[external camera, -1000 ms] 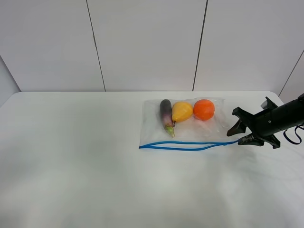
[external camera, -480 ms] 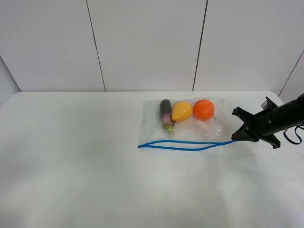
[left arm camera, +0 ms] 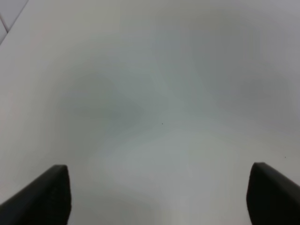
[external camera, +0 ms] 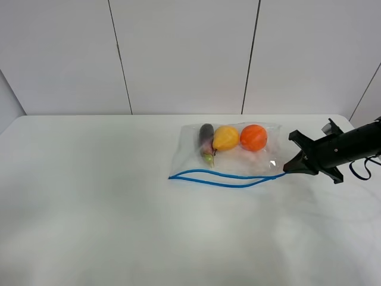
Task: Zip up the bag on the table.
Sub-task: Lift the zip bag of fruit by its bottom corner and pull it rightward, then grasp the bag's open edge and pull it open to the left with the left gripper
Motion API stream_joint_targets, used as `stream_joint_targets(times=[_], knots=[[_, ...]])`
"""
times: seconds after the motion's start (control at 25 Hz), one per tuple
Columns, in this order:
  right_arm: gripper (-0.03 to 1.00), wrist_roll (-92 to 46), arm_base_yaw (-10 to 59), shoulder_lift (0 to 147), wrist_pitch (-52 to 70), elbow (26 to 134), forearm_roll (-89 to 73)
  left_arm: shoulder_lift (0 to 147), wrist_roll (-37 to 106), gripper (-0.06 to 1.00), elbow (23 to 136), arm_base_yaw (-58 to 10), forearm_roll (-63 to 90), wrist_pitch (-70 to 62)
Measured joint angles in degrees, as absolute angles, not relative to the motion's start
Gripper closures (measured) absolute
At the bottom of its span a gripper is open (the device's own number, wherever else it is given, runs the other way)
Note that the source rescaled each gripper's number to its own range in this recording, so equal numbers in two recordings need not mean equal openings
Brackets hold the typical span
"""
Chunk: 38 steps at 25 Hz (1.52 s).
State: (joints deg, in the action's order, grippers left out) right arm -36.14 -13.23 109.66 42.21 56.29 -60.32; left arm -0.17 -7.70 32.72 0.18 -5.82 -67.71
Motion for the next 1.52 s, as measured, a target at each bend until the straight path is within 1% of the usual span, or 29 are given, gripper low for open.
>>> stream_joint_targets(times=[0.2,0.72,1.2,1.36,1.52], knots=[[0.97,-40.09,-13.23,106.47,43.89,56.29,-65.50,-0.17,-7.70,-0.06,32.72,0.18,-5.82,-67.71],[0.97,-41.71,-13.23,95.11,47.61,56.29,-66.04,-0.17,-7.70,-0.06,32.72,0.18,-5.82,-67.71],[0.97,-41.83,-13.23,94.92,48.45,56.29,-65.00,-0.17,-6.95,-0.06,32.72,0.18,-5.82,-67.52],[0.97,-41.88,-13.23,94.92,48.45,56.29,-65.00,-0.17,-2.89,-0.06,33.39,0.18,-4.50,-65.11],[0.97,-41.87,-13.23,94.92,48.45,56.29,-64.95,2.27,-2.80,-0.06,35.70,0.18,-2.23,-62.87]])
